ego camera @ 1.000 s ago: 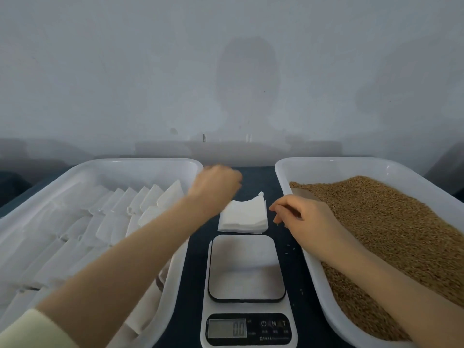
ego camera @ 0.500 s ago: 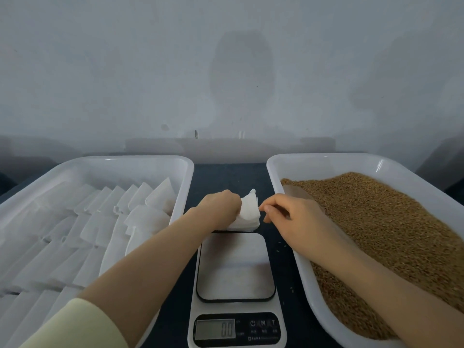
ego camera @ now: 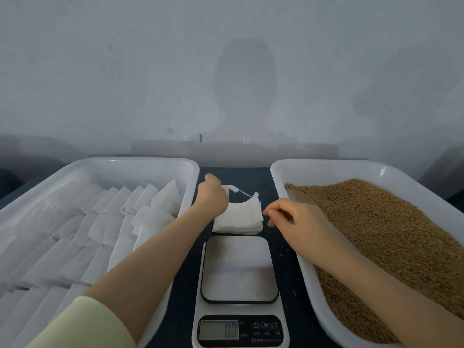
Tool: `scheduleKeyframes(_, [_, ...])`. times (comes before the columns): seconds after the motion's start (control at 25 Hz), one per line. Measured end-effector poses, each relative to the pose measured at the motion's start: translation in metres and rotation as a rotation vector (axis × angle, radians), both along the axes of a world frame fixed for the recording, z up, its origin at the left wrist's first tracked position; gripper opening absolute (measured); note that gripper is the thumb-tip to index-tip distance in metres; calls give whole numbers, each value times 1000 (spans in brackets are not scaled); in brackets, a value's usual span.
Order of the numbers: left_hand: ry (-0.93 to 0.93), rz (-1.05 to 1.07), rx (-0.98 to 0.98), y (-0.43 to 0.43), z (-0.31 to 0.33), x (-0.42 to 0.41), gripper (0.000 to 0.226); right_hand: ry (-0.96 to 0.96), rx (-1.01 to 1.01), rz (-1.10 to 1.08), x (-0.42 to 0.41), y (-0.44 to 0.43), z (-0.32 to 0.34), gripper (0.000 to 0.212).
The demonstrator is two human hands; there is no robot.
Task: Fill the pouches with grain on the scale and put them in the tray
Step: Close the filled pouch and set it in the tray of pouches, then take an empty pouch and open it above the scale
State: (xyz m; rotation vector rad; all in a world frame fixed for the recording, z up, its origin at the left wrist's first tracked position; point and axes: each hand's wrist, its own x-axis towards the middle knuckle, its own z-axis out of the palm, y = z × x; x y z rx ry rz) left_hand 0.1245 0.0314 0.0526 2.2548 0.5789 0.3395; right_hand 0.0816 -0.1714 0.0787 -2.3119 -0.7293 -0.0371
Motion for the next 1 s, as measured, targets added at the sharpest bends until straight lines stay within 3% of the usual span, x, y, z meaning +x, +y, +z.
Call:
scheduleKeyframes(0.08, [-166, 80, -379, 2, 12, -1, 36, -5, 9, 3, 0, 0, 0, 19])
scheduleKeyframes(0.2, [-366, 237, -984, 3, 44, -4, 22, -8, 10, 5, 0, 1, 0, 19])
scheduleKeyframes(0.28, [-382, 240, -1223, 0, 58, -16, 21, -4, 24, -3, -1, 1, 1, 20])
scheduleKeyframes(0.36, [-259, 133, -1128, -5, 61, -36, 18, -7, 61, -24, -3, 2, 3, 24])
scheduleKeyframes(0.52, [-141, -383, -1016, -12, 44, -87, 26, 72, 214, -15, -7, 4, 8, 40])
scheduleKeyframes(0.6, [-71, -519, -940, -11, 36, -104, 25, 83, 253, 9, -10, 6, 9, 31])
scheduleKeyframes(0.76, [89, -628, -644, -7, 27, -111, 26, 69, 329, -1, -9, 8, 7, 12])
scheduleKeyframes(0.92, [67, -643, -620, -4, 35, -111, 49, 46, 345, 5, -9, 6, 5, 11])
scheduleKeyframes(1.0, [26, -533, -627, -1, 38, -109, 40, 19, 278, 1, -9, 6, 3, 15])
